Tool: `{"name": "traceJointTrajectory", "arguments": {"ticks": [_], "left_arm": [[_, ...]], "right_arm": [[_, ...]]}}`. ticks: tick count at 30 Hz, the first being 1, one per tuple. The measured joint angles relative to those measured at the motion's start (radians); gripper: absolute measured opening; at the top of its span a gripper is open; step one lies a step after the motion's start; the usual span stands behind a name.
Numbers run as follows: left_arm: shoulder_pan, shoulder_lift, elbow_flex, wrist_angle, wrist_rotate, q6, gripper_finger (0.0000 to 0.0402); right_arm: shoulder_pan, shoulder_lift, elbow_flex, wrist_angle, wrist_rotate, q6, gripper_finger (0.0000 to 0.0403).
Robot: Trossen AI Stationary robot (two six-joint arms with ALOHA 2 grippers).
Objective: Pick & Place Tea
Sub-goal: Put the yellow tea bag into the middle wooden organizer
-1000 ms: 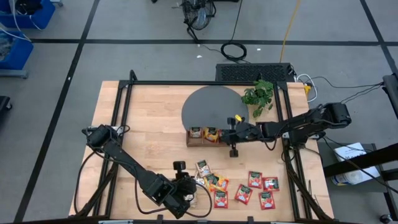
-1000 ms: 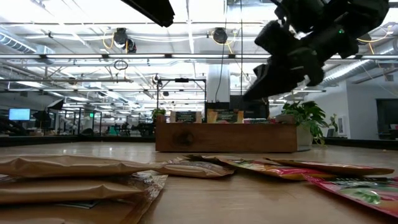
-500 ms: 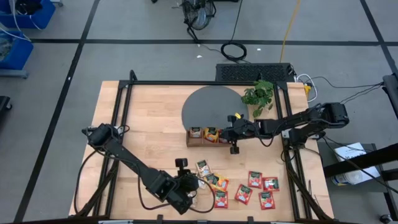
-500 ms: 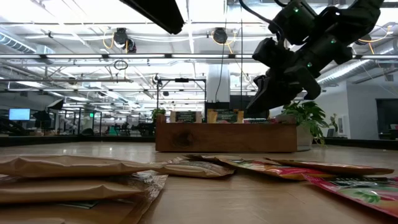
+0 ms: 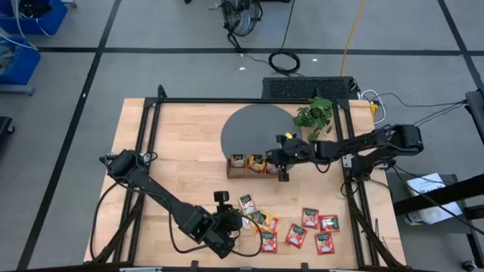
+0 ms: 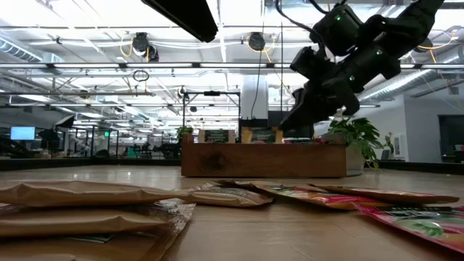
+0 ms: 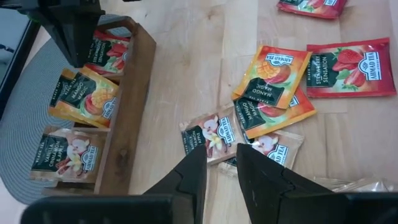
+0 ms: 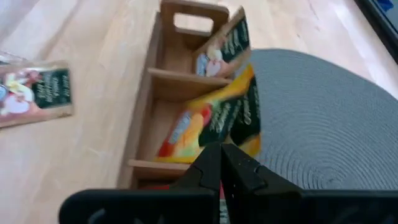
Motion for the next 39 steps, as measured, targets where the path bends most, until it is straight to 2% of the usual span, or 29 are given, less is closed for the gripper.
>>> {"name": "traceJointTrajectory", "arguments": {"ticks": [4, 8, 10, 13, 22, 28, 39], "left_arm": [[0.000, 0.000, 0.000, 0.001, 0.000, -0.006, 0.0093], [0.000, 0.000, 0.000, 0.000, 0.000, -0.023, 0.0093], [-0.003, 0.000, 0.000, 0.001, 0.000, -0.026, 0.0093], [-0.009, 0.000, 0.000, -0.001, 0.000, -0.026, 0.0093], [0.000, 0.000, 0.000, 0.004, 0.000, -0.027, 0.0093], [0.000, 0.000, 0.000, 0.005, -0.001, -0.021, 0.0093], [0.000, 0.000, 0.000, -0.024, 0.000, -0.031, 0.0093]], "right_arm": [[-0.004, 0.002, 0.000, 0.011, 0.006, -0.018, 0.0000], [0.090, -0.015, 0.000, 0.093, 0.018, -0.077, 0.0000], [0.144, -0.017, 0.002, 0.138, 0.068, -0.093, 0.0000], [0.174, -0.005, 0.000, 0.109, 0.075, -0.065, 0.0000], [0.132, 0.134, 0.024, 0.072, 0.057, -0.017, 0.0000], [0.072, 0.140, 0.034, 0.058, 0.139, -0.027, 0.0000], [0.037, 0.141, 0.034, 0.140, 0.136, -0.086, 0.0000]]}}
